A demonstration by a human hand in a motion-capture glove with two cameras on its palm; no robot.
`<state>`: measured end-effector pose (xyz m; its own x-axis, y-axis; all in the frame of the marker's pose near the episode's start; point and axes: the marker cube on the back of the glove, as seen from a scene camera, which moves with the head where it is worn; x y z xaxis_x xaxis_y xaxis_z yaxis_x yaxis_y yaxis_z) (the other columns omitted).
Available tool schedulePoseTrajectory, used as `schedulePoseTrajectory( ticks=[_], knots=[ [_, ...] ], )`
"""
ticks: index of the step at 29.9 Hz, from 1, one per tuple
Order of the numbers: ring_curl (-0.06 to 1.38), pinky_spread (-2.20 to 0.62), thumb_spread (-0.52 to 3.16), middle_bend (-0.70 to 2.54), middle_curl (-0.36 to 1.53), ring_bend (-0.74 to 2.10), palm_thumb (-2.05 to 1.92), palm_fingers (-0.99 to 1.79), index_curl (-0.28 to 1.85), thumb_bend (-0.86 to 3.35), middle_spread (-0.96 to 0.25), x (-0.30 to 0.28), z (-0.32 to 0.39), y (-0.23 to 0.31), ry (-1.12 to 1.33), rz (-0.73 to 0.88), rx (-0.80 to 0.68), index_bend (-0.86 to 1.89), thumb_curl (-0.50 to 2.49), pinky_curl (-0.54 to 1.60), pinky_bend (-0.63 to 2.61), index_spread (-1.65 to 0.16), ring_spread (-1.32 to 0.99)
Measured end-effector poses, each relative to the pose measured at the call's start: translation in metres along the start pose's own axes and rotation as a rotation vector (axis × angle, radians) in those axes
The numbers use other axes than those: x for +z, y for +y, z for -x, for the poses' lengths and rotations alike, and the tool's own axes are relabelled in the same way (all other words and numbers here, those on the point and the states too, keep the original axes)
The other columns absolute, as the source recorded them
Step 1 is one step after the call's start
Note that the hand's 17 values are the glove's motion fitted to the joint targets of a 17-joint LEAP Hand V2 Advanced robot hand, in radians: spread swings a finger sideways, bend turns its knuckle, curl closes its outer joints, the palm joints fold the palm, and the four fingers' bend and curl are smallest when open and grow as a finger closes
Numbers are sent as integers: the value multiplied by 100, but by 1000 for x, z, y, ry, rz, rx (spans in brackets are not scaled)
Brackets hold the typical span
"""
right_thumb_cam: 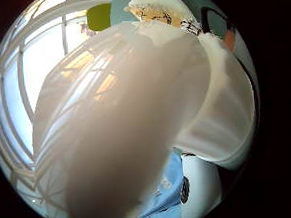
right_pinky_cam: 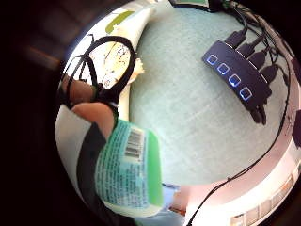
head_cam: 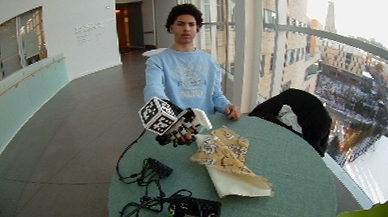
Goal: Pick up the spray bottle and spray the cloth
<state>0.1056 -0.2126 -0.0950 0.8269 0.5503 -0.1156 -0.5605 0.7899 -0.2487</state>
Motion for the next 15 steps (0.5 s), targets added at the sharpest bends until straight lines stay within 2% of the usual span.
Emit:
schedulePoseTrajectory(
  ticks=[15],
  knots=[
    [41, 4, 61, 23, 48, 52, 94, 119, 50, -3, -10, 2, 1, 1, 6, 35, 34, 17, 69, 37, 24, -21, -4]
  ],
)
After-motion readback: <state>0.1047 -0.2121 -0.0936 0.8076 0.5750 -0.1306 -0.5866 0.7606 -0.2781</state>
